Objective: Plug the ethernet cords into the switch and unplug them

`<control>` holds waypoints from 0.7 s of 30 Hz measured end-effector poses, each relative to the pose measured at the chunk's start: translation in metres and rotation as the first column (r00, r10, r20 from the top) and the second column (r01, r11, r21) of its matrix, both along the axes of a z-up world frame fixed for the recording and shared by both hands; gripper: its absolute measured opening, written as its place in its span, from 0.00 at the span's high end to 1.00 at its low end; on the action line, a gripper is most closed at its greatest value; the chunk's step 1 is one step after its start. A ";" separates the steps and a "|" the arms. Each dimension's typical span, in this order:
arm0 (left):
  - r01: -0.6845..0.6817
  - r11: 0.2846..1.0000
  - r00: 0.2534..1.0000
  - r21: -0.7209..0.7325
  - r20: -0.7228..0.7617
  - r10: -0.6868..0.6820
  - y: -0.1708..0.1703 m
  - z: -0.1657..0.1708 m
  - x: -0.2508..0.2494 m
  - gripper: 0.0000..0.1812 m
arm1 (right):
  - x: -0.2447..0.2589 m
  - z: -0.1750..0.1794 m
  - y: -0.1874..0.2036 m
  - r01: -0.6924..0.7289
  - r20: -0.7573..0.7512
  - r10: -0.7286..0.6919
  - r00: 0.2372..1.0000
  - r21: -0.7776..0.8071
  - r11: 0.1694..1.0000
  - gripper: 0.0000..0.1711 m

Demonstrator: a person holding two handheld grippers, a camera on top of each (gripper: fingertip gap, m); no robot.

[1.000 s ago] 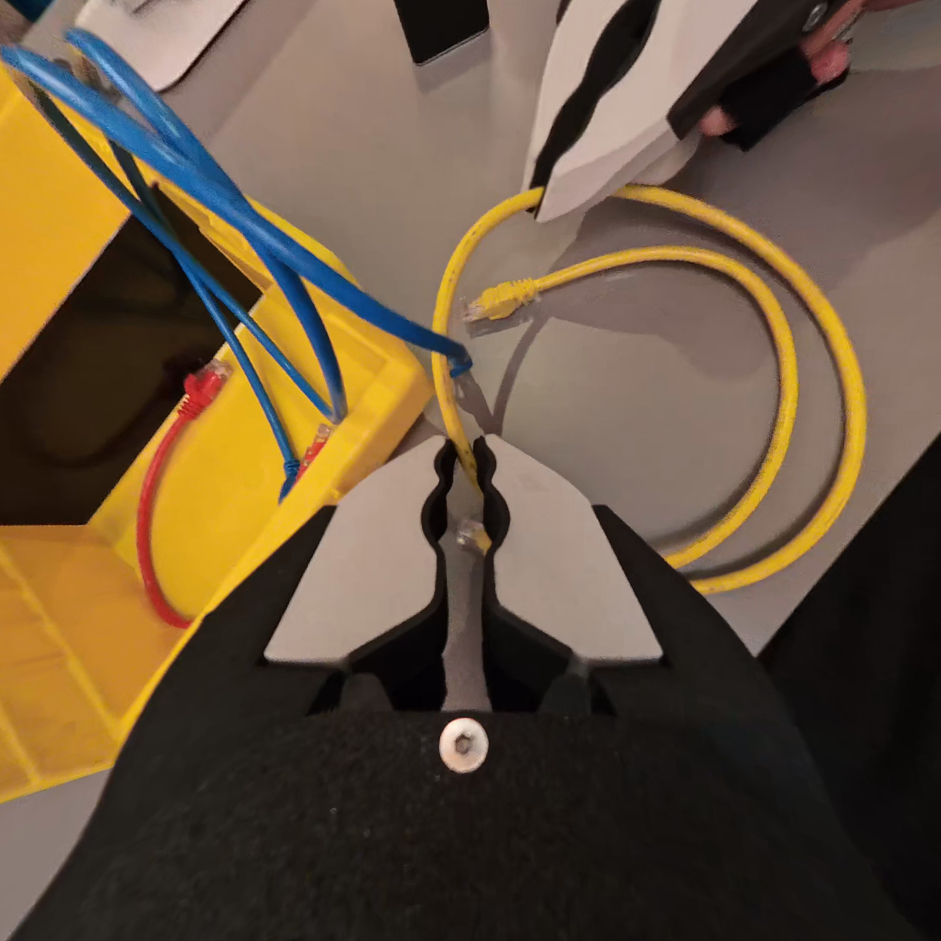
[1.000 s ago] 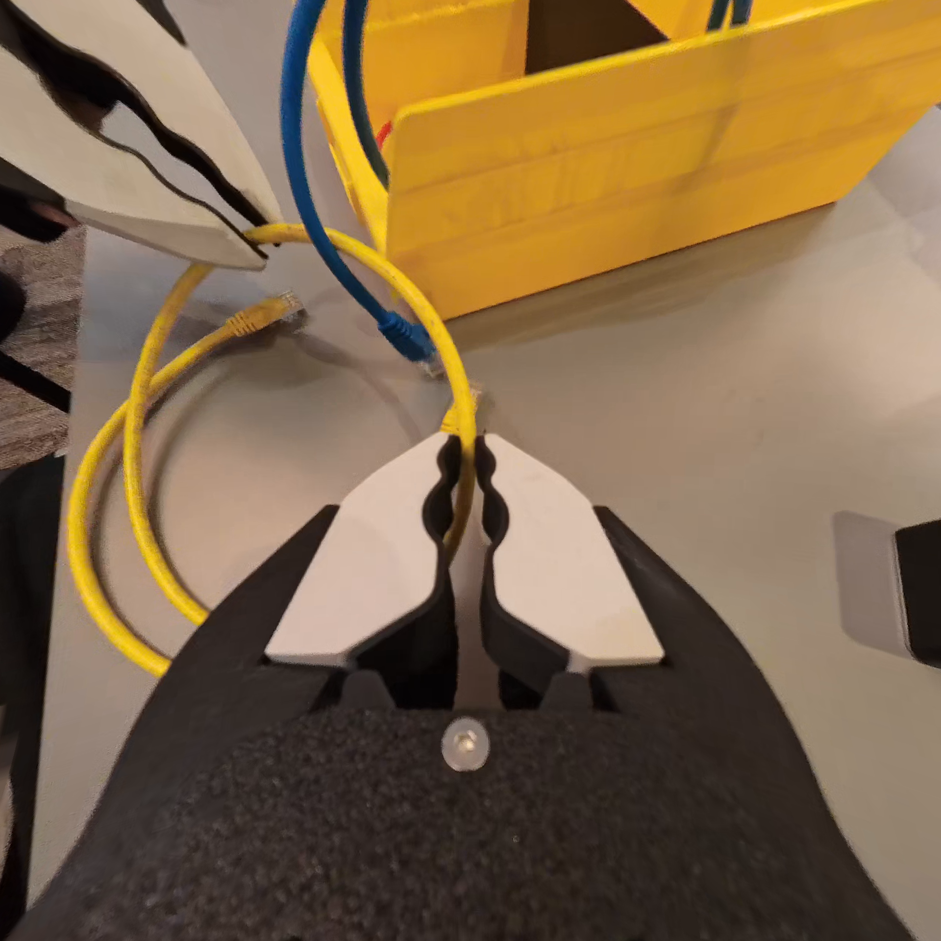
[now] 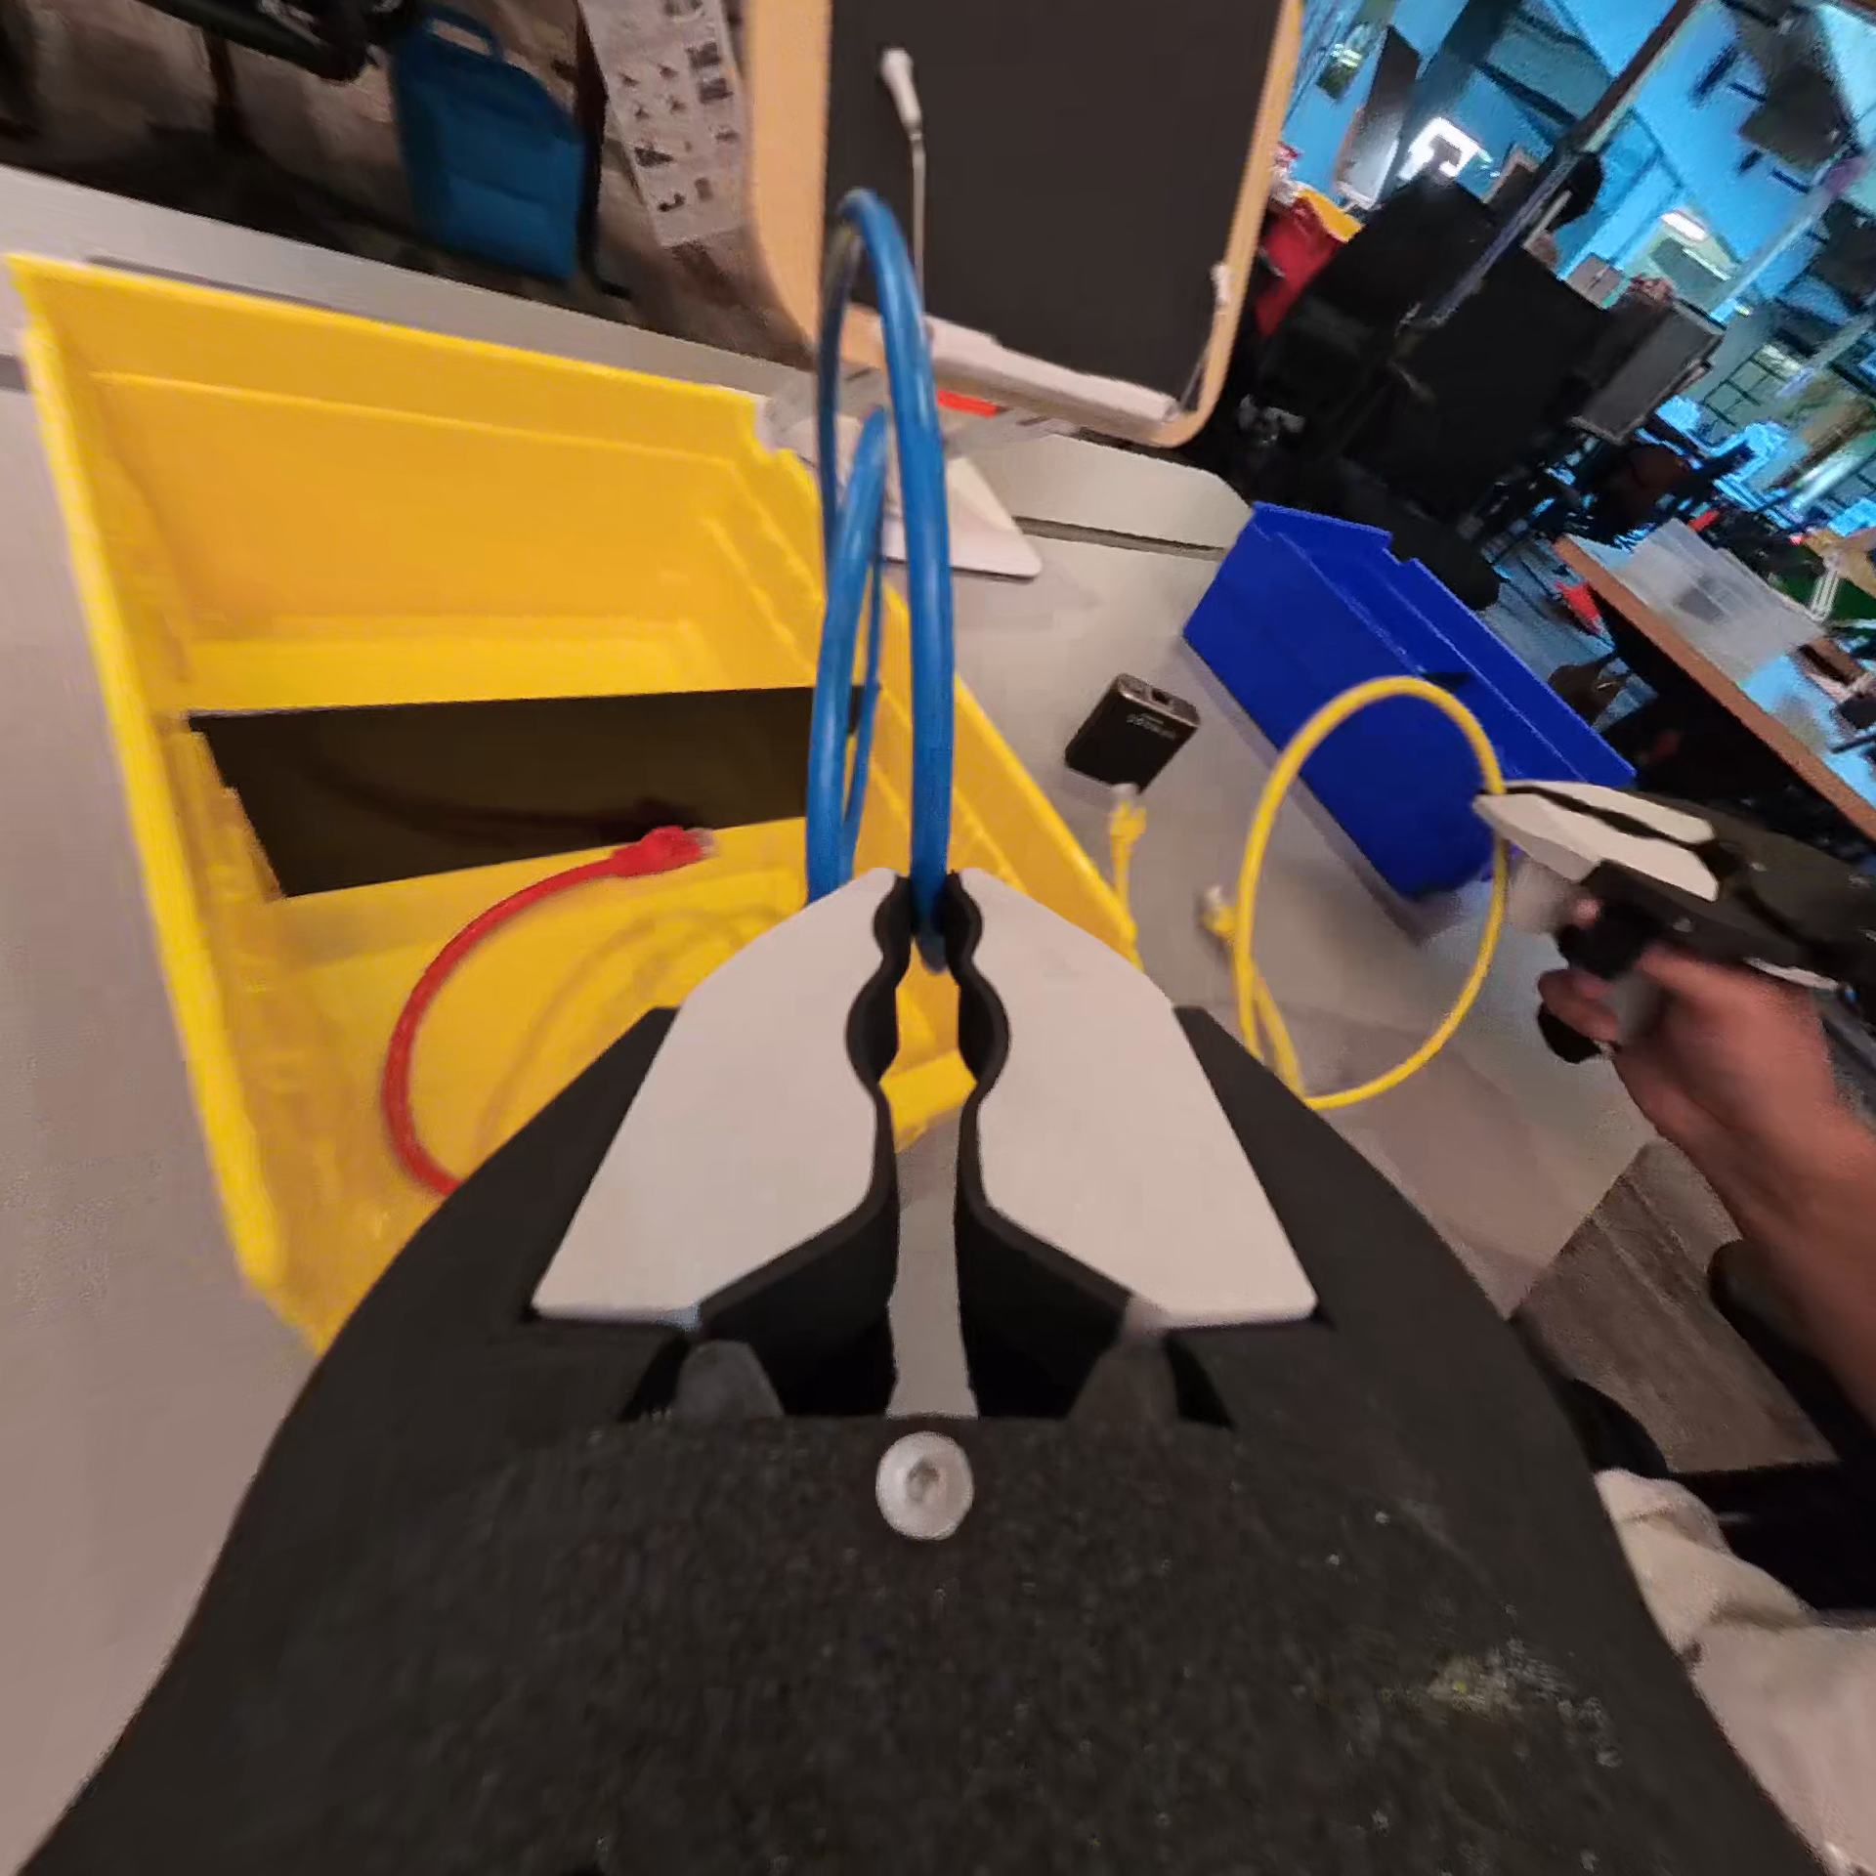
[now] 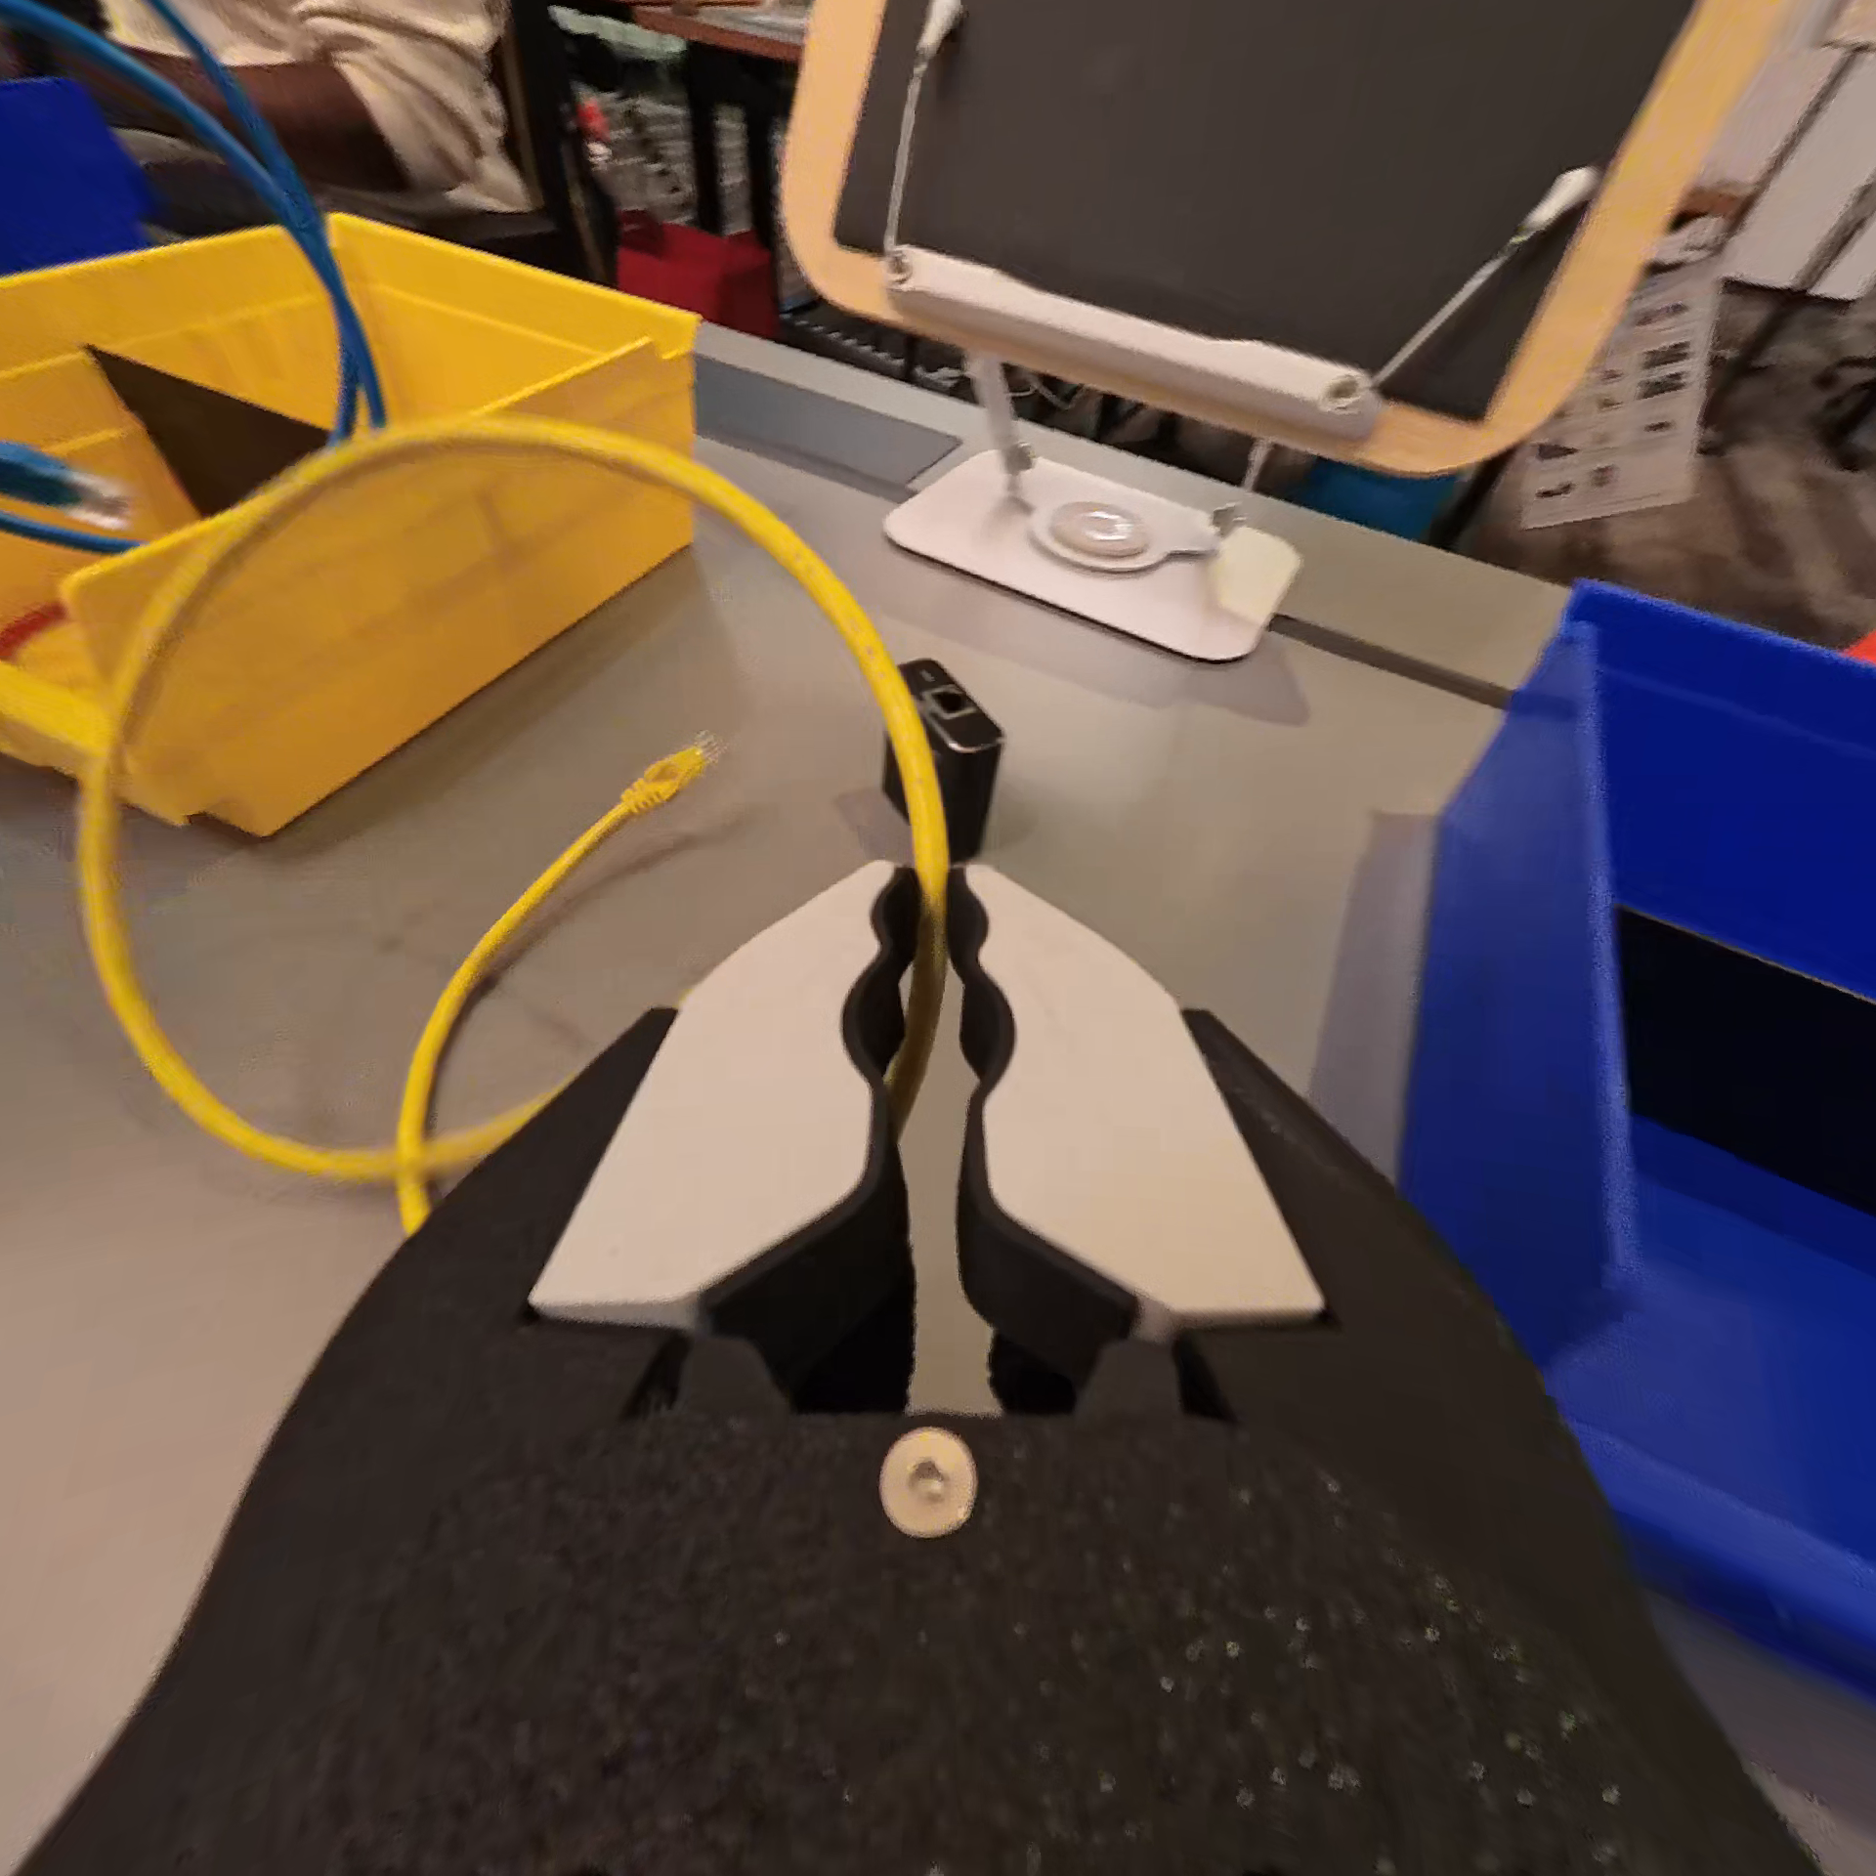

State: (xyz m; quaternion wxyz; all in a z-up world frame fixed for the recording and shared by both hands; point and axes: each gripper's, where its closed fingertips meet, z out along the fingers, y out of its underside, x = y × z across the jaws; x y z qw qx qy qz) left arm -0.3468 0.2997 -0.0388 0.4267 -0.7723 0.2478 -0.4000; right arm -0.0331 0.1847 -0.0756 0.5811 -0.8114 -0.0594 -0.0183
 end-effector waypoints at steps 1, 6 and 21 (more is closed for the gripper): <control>-0.009 1.000 1.000 -0.023 0.001 0.009 0.005 -0.002 -0.005 0.97 | 0.007 -0.001 -0.005 0.034 0.001 -0.034 0.999 -0.008 0.999 0.96; -0.065 0.989 0.984 -0.130 -0.171 0.043 0.017 -0.041 -0.013 0.95 | 0.012 -0.023 -0.020 0.065 0.017 -0.064 0.998 -0.085 0.994 0.96; -0.214 0.956 0.941 0.199 -0.220 0.256 -0.042 0.009 -0.031 0.82 | -0.057 -0.097 -0.034 -0.359 -0.005 0.411 0.912 -0.496 0.791 0.94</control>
